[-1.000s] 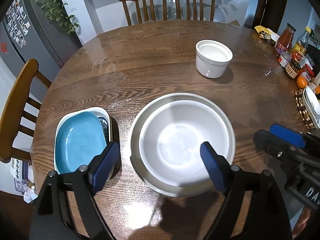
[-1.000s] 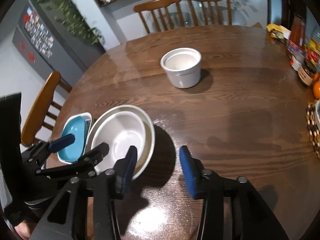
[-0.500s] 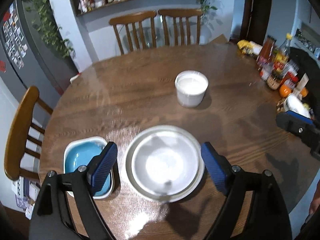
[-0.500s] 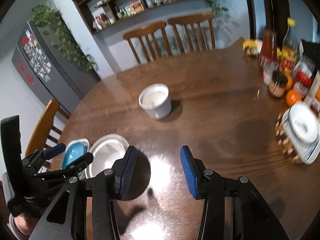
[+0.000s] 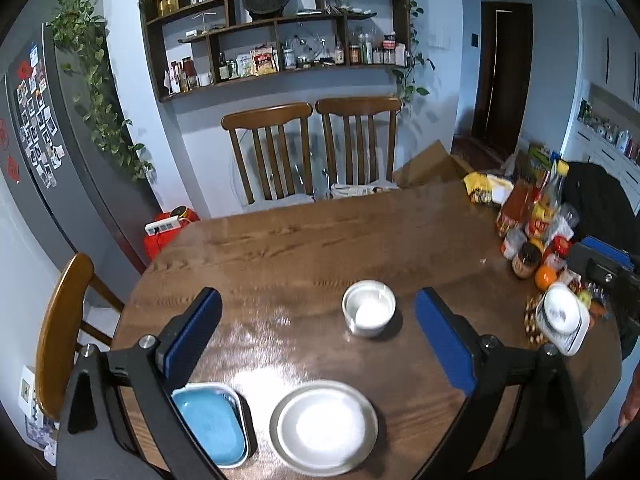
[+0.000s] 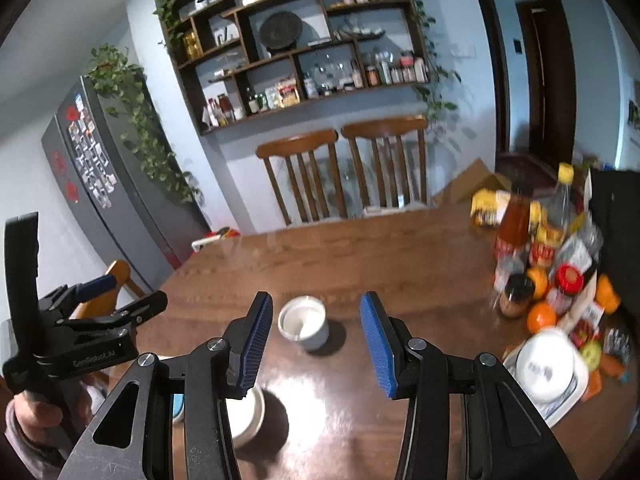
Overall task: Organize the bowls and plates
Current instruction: 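Move the left gripper back away from the nested bowls, then reach the left gripper to the small white ramekin and grasp its rim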
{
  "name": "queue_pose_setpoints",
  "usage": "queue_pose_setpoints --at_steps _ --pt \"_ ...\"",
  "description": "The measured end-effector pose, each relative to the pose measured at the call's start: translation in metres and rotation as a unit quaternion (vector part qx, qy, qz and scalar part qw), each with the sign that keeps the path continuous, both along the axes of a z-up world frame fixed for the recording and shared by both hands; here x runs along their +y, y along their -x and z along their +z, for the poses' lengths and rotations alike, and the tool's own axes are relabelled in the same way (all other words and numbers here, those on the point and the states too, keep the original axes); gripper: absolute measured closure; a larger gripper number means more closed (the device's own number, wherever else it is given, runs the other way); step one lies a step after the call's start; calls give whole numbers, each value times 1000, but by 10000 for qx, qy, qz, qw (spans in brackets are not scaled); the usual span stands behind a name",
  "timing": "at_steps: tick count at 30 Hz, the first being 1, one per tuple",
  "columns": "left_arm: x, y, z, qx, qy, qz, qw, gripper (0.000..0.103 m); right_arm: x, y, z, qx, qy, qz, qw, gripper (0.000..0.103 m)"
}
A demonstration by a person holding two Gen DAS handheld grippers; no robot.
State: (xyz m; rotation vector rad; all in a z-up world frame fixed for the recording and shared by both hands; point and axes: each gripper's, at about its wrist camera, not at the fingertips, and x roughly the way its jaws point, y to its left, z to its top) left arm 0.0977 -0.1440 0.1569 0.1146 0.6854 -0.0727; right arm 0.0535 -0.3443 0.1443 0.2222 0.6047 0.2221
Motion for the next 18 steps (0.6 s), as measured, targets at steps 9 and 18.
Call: queue_pose_setpoints --at_steps 9,18 --pt "-2 -69 -28 414 -60 386 9984 6 8 -75 -10 405 56 92 9991 56" --pt "-2 -144 -141 1789 -240 716 9810 8 31 -162 -137 1932 44 345 9805 56"
